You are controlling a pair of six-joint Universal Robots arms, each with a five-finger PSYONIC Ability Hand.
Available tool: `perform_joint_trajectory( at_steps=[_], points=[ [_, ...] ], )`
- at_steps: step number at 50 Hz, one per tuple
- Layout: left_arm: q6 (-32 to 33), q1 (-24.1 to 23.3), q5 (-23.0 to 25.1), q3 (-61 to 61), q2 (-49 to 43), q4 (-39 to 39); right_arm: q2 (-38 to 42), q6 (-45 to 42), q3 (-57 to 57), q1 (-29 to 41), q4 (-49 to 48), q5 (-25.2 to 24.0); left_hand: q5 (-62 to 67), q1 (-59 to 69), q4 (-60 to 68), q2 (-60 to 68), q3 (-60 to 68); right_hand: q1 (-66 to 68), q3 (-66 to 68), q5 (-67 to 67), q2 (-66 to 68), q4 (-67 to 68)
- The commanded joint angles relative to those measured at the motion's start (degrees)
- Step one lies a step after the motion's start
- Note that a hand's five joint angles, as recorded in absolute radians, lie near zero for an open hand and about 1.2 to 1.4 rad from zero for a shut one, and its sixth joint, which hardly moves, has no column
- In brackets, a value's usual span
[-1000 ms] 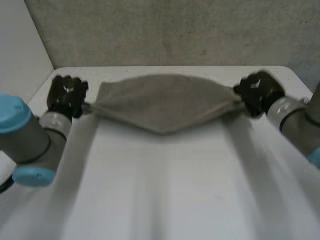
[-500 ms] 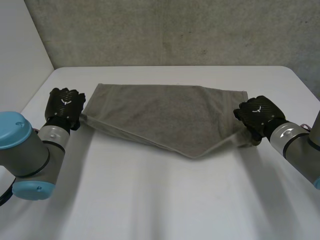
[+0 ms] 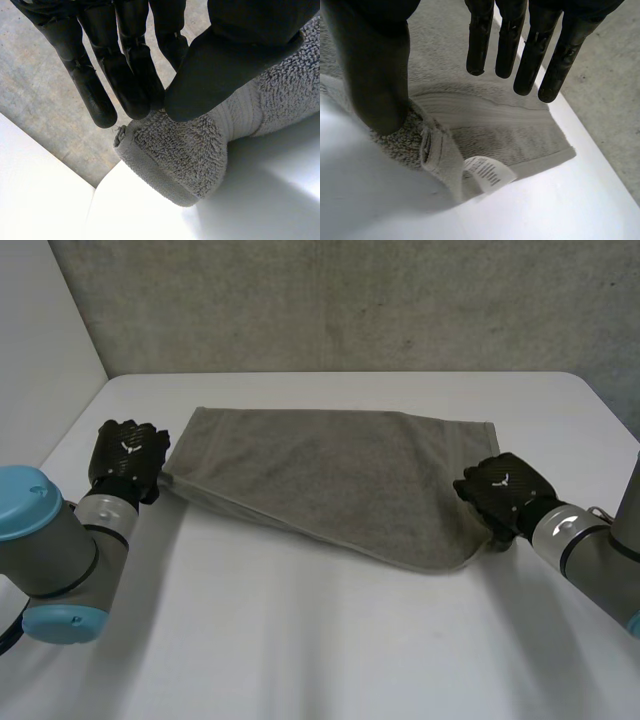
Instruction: Fold the towel.
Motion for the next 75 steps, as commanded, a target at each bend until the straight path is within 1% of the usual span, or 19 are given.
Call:
perform_joint_trajectory(
  at_steps=[1,10,33,36,38,39,40,46,52,54,55,56,61,62,64,65,67,71,75],
  points=[
    [0.0,0.0,0.0,-0.1,-0.1,0.0,0.1,-1.5,1.9,-0.2,0.8,0.1,10.5,13.1,10.2,10.2,10.2,1.7,1.3,2.1,0.5,1.1],
    [0.1,0.0,0.0,-0.1,-0.1,-0.3,0.1,-2.1,2.5,-0.6,0.9,1.0,10.5,13.1,10.2,10.2,10.2,22.3,22.0,22.8,21.1,21.8],
    [0.1,0.1,0.0,-0.3,-0.1,-0.4,1.6,-2.3,4.0,-1.9,0.3,1.0,10.5,13.1,10.2,10.2,10.2,16.1,15.7,16.6,14.9,15.5],
    [0.1,0.1,0.0,-0.3,-0.1,-0.4,1.7,-2.3,4.1,-2.0,0.2,1.0,10.5,13.1,10.2,10.2,10.2,23.5,23.1,24.0,22.3,22.9],
    [0.1,0.1,0.1,-0.3,-0.1,-0.4,1.6,-2.3,3.9,-2.4,0.8,1.1,10.5,13.1,10.2,10.2,10.2,39.4,39.0,39.9,38.2,38.8],
    [0.1,0.1,0.1,-0.3,-0.1,-0.4,1.6,-2.3,3.9,-2.4,0.8,1.1,10.5,13.1,10.2,10.2,10.2,39.5,39.1,40.0,38.3,38.9],
    [0.1,0.1,0.1,-0.4,-0.1,-0.4,1.4,-2.2,3.8,-2.6,0.8,1.1,10.5,13.1,10.2,10.2,10.2,49.8,49.4,50.2,48.6,49.2],
    [0.4,0.2,0.5,-1.9,0.3,-0.5,-3.4,-1.4,4.0,-5.6,0.9,1.2,10.5,13.1,10.2,10.2,10.2,49.9,49.5,50.3,48.7,49.3],
    [7.2,1.1,5.0,-6.5,2.4,-1.1,-7.2,-2.2,4.4,-9.6,4.9,0.8,10.5,13.1,10.2,10.2,10.2,49.9,49.5,50.3,48.7,49.3],
    [10.5,2.4,6.4,-8.4,3.4,-1.5,-7.6,-4.8,3.7,-11.4,14.4,-0.3,10.5,13.1,10.2,10.2,10.2,49.9,49.5,50.3,48.7,49.3],
    [14.0,4.1,7.4,-10.4,5.3,-2.2,-7.6,-4.8,3.7,-11.4,14.5,-0.3,10.5,13.1,10.2,10.2,10.2,49.9,49.5,50.3,48.7,49.3],
    [17.1,6.0,8.7,-12.8,7.5,-3.1,-7.8,-7.6,3.2,-12.7,19.5,-0.9,10.5,13.1,10.2,10.2,10.2,49.9,49.5,50.3,48.7,49.3],
    [22.8,9.7,14.2,-18.5,17.6,-9.5,-10.6,-17.9,2.9,-17.8,32.6,-4.1,10.5,13.1,10.2,10.2,10.2,49.9,49.5,50.3,48.7,49.3],
    [22.8,9.7,14.3,-18.5,17.7,-9.5,-12.8,-20.3,2.9,-18.8,36.5,-5.4,10.5,13.1,10.2,10.2,10.2,49.9,49.5,50.3,48.7,49.3],
    [21.6,11.2,19.9,-20.8,25.7,-16.7,-15.2,-22.2,2.7,-19.8,40.6,-7.2,10.5,13.1,10.2,10.2,10.2,49.9,49.5,50.3,48.7,49.3],
    [21.6,11.3,19.9,-20.8,25.8,-16.7,-16.7,-23.2,2.5,-20.6,43.3,-9.0,10.5,13.1,10.2,10.2,10.2,49.9,49.5,50.3,48.7,49.3],
    [18.7,13.9,25.3,-21.5,32.1,-22.6,-18.2,-23.9,2.2,-21.7,46.0,-11.3,10.5,13.1,10.2,10.2,10.2,49.9,49.5,50.3,48.7,49.3],
    [15.4,15.0,28.0,-21.3,34.1,-25.3,-19.8,-23.9,0.6,-23.8,49.0,-17.8,10.5,13.1,10.2,10.2,10.2,49.9,49.5,50.3,48.7,49.3],
    [13.1,14.9,27.7,-19.2,31.5,-23.0,-18.9,-23.0,-0.8,-23.8,48.2,-18.8,10.5,13.1,10.2,10.2,10.2,49.9,49.5,50.3,48.7,49.3]
  ],
)
